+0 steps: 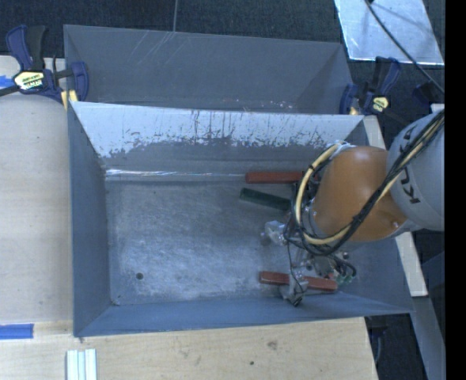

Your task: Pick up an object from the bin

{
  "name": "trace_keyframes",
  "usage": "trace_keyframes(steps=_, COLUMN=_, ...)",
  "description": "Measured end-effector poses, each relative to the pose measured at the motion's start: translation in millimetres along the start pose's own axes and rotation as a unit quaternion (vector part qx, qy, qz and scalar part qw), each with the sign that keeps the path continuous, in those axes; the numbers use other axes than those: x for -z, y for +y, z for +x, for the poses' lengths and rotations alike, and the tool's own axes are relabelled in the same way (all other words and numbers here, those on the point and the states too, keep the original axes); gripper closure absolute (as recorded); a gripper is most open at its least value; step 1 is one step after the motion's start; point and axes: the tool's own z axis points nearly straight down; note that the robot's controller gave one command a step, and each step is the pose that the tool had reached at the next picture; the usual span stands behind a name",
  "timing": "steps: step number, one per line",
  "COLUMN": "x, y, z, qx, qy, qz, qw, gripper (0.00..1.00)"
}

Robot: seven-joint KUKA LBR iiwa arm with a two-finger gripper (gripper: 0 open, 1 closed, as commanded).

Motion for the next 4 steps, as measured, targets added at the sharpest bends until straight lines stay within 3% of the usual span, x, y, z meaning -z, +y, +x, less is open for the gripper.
trace_keyframes(steps=1, x=-0.4, y=0.1, z=1.1, qx=0.0, qy=0.0012, qz=0.0, qw=1.0, gripper=1.0)
trace_keyframes(steps=2, x=139.1, y=2.0, z=-26.6, qx=0.012, qy=-0.0037, qz=0.001, qw=0.9999, gripper=1.0)
trace_keyframes(steps=3, x=134.3, y=2.1, z=-24.5, qx=0.011, qy=0.0006, qz=0.0, qw=0.9999, gripper=0.0)
trace_keyframes(steps=4, x=-4.6, y=-34.1, z=-2.1, qx=0.006, qy=0.0043, qz=-0.001, qw=1.0, gripper=0.0)
